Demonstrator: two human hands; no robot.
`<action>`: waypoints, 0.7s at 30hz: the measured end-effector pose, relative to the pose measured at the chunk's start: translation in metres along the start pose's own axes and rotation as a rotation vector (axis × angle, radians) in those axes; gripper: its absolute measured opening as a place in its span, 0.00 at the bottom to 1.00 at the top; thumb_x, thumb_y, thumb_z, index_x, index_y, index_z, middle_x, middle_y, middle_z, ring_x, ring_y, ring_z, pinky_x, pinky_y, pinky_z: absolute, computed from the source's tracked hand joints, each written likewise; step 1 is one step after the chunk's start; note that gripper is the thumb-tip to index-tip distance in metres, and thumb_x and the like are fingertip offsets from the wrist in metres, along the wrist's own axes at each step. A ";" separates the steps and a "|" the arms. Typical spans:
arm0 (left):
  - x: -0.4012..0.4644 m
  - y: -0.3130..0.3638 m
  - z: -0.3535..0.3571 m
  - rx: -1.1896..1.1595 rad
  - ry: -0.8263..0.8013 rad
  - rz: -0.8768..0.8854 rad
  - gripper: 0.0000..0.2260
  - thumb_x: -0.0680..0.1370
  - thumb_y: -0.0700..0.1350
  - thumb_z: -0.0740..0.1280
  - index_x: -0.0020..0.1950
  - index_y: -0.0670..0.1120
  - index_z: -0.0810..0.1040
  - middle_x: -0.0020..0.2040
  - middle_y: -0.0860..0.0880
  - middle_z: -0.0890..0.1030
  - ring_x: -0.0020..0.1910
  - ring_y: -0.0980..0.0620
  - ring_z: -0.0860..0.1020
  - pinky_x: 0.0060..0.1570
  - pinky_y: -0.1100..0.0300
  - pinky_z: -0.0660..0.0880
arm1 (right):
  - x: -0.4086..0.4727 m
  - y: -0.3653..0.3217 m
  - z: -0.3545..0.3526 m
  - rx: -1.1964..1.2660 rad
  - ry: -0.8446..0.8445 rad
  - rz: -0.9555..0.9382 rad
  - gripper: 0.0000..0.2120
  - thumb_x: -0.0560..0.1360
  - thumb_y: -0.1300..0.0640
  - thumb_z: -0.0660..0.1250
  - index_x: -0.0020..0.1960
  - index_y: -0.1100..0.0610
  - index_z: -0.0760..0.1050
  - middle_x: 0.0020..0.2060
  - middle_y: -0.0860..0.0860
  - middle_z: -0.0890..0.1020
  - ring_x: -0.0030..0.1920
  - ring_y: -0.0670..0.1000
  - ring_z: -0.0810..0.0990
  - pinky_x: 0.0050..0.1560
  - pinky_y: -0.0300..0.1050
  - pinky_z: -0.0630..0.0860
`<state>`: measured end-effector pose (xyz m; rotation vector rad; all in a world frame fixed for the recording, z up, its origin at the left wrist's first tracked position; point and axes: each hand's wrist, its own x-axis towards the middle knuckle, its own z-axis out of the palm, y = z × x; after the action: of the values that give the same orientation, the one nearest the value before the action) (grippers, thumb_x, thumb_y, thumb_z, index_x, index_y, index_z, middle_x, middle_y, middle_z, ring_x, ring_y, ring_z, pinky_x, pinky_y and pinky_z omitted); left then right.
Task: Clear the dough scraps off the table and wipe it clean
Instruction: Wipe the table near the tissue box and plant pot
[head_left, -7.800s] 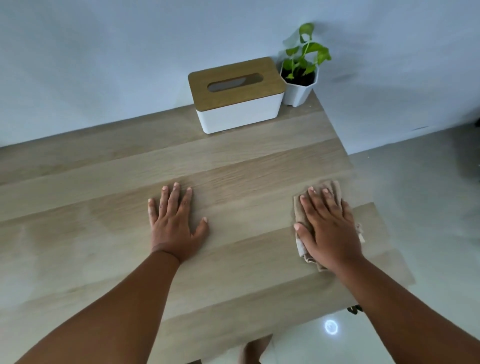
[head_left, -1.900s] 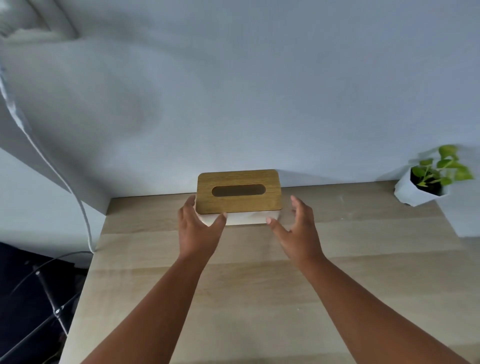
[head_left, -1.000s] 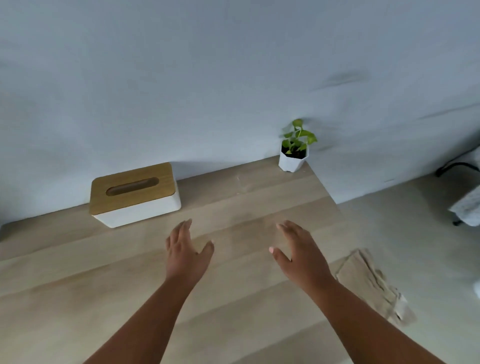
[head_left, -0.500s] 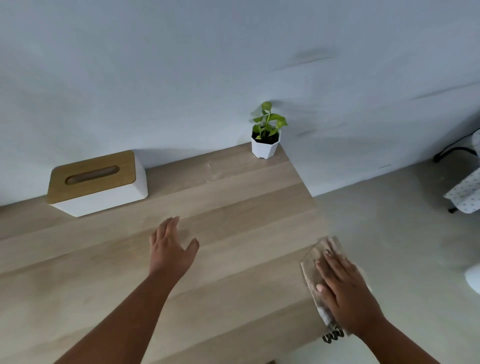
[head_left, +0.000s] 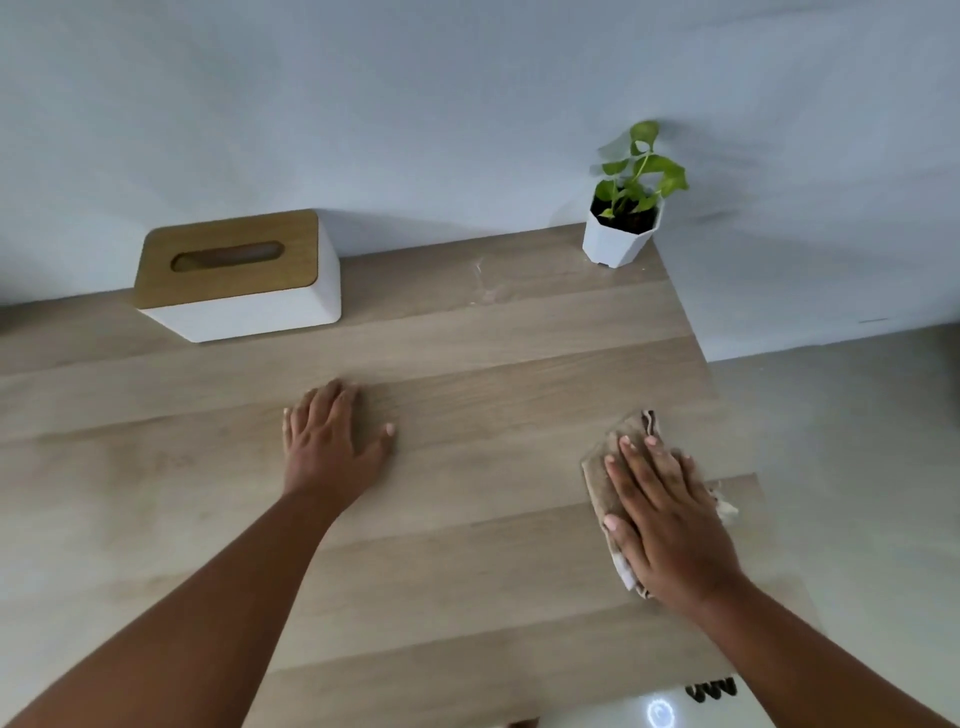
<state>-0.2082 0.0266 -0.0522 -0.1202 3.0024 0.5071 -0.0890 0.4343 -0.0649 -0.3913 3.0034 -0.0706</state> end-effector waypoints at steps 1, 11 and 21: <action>0.003 -0.001 0.000 0.009 0.008 -0.003 0.34 0.78 0.65 0.66 0.78 0.49 0.67 0.80 0.47 0.63 0.81 0.44 0.56 0.81 0.41 0.49 | 0.011 -0.006 -0.001 0.004 0.004 0.005 0.32 0.82 0.42 0.55 0.81 0.57 0.62 0.82 0.57 0.59 0.82 0.62 0.54 0.76 0.69 0.59; 0.049 -0.013 0.003 0.074 0.039 -0.048 0.39 0.75 0.71 0.59 0.81 0.50 0.61 0.83 0.46 0.57 0.83 0.45 0.50 0.80 0.37 0.44 | 0.110 -0.039 0.002 -0.034 0.013 0.025 0.31 0.82 0.45 0.52 0.81 0.59 0.61 0.82 0.58 0.58 0.82 0.60 0.55 0.77 0.69 0.55; 0.055 -0.014 0.020 0.129 0.116 -0.070 0.40 0.75 0.72 0.57 0.81 0.51 0.61 0.83 0.46 0.58 0.83 0.45 0.50 0.79 0.33 0.46 | 0.198 -0.043 -0.005 -0.008 0.038 0.117 0.31 0.83 0.45 0.47 0.83 0.57 0.56 0.83 0.56 0.53 0.84 0.57 0.48 0.79 0.67 0.51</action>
<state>-0.2603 0.0169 -0.0809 -0.2530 3.1197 0.3088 -0.2687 0.3416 -0.0784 -0.2168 3.0574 -0.0565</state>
